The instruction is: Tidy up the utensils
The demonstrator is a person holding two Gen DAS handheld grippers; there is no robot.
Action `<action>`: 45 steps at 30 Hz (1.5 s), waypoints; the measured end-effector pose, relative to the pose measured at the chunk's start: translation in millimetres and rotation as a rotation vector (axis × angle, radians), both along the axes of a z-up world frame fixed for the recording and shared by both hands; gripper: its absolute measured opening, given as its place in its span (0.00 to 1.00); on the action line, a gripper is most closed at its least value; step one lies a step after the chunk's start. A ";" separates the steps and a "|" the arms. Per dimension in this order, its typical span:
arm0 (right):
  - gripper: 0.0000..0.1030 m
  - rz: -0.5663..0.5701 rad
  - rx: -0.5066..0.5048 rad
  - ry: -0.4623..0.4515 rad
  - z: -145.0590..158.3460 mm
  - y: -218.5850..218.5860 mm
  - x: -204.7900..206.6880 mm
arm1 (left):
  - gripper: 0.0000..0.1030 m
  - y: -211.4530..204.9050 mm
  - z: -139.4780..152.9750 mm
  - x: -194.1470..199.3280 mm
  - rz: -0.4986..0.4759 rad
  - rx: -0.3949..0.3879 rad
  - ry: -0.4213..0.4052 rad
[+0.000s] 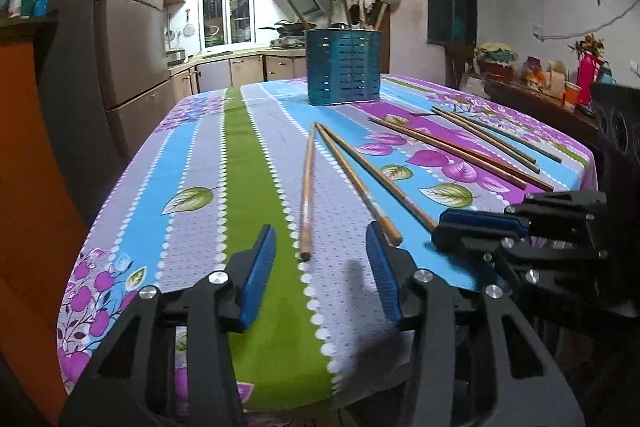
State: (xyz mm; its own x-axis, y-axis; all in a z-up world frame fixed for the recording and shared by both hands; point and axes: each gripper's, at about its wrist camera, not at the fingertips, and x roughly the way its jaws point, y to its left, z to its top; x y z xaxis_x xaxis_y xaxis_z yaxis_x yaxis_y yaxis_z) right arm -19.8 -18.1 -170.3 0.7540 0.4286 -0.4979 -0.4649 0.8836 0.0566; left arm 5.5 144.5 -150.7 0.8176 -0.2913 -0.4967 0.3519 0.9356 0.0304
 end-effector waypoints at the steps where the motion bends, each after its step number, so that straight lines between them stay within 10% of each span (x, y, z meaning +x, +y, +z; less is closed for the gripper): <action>1: 0.11 -0.010 0.000 -0.001 0.0 -3.1 0.3 | 0.39 -0.7 -0.6 0.1 -0.003 0.002 -0.001; 26: 0.11 -0.073 -0.013 -0.047 -5.8 -12.7 4.2 | 0.26 -4.2 -20.1 4.6 0.050 -0.038 -0.052; 36: 0.09 -0.096 0.056 -0.042 -5.2 -27.6 6.5 | 0.05 -0.9 -18.4 1.2 0.102 -0.052 -0.053; 45: 0.07 -0.113 0.041 -0.158 37.7 -49.6 -10.5 | 0.05 -5.3 22.5 -8.4 0.089 -0.068 -0.141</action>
State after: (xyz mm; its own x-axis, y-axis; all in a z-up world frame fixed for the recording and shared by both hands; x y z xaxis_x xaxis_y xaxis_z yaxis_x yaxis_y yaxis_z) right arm -30.3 -67.7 -132.6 0.8659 0.3541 -0.3533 -0.3686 0.9292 0.0279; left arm -2.9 139.2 -128.1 0.9016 -0.2438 -0.3572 0.2645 0.9643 0.0095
